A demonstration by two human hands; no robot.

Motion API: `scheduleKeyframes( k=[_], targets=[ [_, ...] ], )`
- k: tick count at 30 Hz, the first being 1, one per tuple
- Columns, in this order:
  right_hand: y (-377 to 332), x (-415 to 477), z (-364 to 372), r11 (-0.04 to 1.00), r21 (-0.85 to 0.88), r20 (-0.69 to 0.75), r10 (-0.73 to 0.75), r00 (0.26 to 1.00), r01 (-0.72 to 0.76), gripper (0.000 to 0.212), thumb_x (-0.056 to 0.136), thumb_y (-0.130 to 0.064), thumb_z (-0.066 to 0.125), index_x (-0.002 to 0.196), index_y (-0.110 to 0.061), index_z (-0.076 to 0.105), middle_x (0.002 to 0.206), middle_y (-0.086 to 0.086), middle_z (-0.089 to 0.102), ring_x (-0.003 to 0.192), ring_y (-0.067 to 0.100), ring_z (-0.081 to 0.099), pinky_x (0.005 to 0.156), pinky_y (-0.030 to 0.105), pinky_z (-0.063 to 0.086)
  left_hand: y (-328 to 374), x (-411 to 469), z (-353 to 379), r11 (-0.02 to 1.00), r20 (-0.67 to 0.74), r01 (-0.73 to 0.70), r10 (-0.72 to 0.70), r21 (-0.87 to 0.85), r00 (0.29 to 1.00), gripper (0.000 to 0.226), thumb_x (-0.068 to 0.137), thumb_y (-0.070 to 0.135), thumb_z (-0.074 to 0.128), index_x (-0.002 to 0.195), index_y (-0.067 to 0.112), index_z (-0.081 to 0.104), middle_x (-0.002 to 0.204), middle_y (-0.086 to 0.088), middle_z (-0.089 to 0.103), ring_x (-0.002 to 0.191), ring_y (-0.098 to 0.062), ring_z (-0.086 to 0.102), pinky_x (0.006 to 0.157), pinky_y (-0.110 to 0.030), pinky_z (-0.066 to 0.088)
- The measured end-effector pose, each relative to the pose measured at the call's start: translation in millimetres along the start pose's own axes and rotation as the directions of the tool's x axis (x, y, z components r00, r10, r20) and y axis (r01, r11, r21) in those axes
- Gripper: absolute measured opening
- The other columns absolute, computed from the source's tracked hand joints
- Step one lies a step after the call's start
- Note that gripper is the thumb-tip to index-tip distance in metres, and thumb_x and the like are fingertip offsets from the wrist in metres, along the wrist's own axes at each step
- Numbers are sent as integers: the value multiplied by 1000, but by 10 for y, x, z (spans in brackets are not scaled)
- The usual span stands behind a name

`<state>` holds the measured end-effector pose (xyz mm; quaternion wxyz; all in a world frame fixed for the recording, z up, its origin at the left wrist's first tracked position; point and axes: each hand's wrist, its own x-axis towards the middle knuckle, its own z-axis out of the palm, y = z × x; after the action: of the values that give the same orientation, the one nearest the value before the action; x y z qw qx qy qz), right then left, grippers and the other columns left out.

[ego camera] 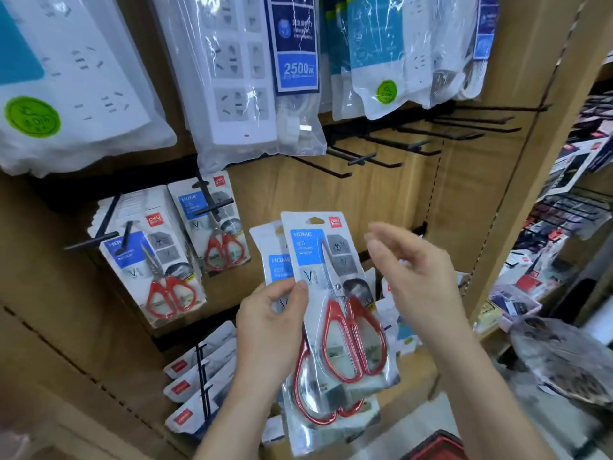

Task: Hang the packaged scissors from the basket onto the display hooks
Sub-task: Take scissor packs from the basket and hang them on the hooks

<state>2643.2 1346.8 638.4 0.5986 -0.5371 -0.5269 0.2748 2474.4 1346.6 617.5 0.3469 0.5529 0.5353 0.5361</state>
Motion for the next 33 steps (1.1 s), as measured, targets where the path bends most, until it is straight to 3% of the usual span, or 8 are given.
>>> scheduleKeyframes(
  k=[4, 8, 13, 18, 21, 26, 29, 33],
  targets=[
    [-74, 613, 109, 998, -17, 0, 53, 999, -53, 50, 93, -29, 65, 140, -23, 52, 128, -11, 62, 104, -3, 57, 75, 6, 43, 101, 16, 72, 1000, 17, -18, 19, -21, 1000, 21, 93, 16, 65, 83, 34, 71, 94, 15, 69, 81, 21, 60, 66, 5, 38],
    [-128, 883, 295, 999, 10, -3, 31, 1000, -31, 49, 92, -25, 67, 139, -18, 54, 121, -9, 66, 99, -5, 56, 83, 13, 49, 101, 26, 77, 1000, -4, -27, 27, -7, 1000, 25, 92, 16, 65, 79, 37, 70, 93, 14, 69, 81, 20, 60, 67, 4, 40],
    [-150, 1009, 249, 994, 86, 57, -69, 996, 64, 70, 82, -42, 75, 144, -39, 42, 137, -8, 51, 116, 4, 56, 94, 26, 51, 126, 58, 48, 999, -23, -50, 50, -3, 998, 35, 92, 14, 65, 70, 41, 68, 81, 19, 71, 81, 12, 64, 64, 1, 42],
    [-283, 1079, 353, 975, -40, -83, -221, 972, 219, 27, 88, -35, 70, 111, -20, 72, 99, -12, 70, 90, -3, 62, 75, 14, 52, 201, 49, 32, 998, -23, -61, 61, -7, 998, 35, 92, 12, 64, 70, 39, 67, 75, 29, 70, 78, 14, 63, 63, 1, 41],
    [-272, 1108, 365, 969, -100, -54, -231, 972, 224, 26, 86, -33, 73, 108, -19, 73, 95, -11, 71, 89, -2, 65, 72, 8, 50, 196, 49, 23, 997, -24, -64, 63, -33, 998, 31, 92, 14, 64, 71, 36, 71, 82, 17, 73, 81, 8, 65, 64, -2, 45],
    [-281, 1132, 368, 971, -34, -92, -239, 967, 236, 14, 82, -24, 76, 95, -18, 77, 83, -13, 72, 81, -2, 67, 69, 7, 49, 181, 59, -52, 998, -44, -55, 54, -25, 998, 38, 93, 18, 64, 66, 44, 72, 86, 20, 73, 85, 9, 65, 73, -9, 47],
    [-288, 1147, 406, 979, 82, -116, -176, 978, 186, 15, 80, -23, 77, 93, -17, 77, 80, -4, 74, 79, 8, 70, 71, 15, 54, 207, 70, -100, 998, -71, -53, 51, -34, 996, 40, 92, 14, 64, 66, 44, 67, 76, 24, 68, 79, 20, 59, 64, 3, 40],
    [-322, 1137, 458, 939, 332, -113, -52, 992, 88, 10, 81, -15, 77, 90, -16, 74, 83, 5, 75, 82, 21, 74, 80, 36, 61, 185, 156, -98, 996, -72, -70, 66, -60, 995, 29, 93, 16, 63, 74, 38, 69, 82, 17, 70, 80, 15, 61, 68, -1, 42]
  ],
)
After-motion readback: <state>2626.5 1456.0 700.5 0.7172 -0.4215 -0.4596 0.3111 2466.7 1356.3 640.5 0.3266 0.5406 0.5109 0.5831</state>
